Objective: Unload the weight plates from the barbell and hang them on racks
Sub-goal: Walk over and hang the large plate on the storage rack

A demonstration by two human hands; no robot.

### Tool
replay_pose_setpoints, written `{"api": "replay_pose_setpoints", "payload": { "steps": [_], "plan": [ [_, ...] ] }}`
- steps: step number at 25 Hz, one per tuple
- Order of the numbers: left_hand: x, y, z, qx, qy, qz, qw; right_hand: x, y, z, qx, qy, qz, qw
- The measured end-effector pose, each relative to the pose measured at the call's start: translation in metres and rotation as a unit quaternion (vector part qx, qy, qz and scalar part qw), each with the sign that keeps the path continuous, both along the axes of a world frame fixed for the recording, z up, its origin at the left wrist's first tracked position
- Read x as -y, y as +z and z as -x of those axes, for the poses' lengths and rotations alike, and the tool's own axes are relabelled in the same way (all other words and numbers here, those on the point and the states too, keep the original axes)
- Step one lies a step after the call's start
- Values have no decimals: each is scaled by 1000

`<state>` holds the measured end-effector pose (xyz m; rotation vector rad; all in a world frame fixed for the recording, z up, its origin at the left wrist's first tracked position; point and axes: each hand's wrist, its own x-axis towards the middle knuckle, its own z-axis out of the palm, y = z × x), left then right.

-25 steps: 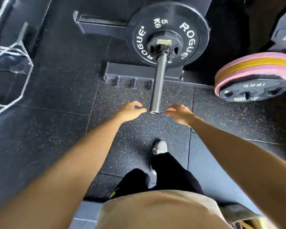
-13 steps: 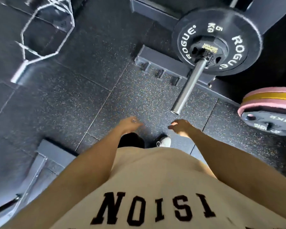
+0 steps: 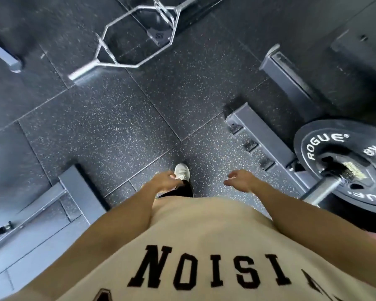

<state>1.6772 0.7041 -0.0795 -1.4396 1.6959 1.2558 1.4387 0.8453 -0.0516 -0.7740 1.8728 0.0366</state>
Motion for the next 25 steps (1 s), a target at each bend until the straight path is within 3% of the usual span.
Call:
{"api": "replay_pose_setpoints", "payload": {
  "steps": [7,15,19,25],
  "plan": [
    [185,24,57,-50,-38,39,997,170,30,46,-22,-66,87,994],
    [298,6,141,-10,-134,-2,991,296,-14,110,-7,5,3,1000],
    [410,15,223,7,-162,12,987,398,-10,194,-14,-25,16,999],
    [556,39,344,-37,-84,86,992,533,3,323,-34,-28,48,998]
  ]
}}
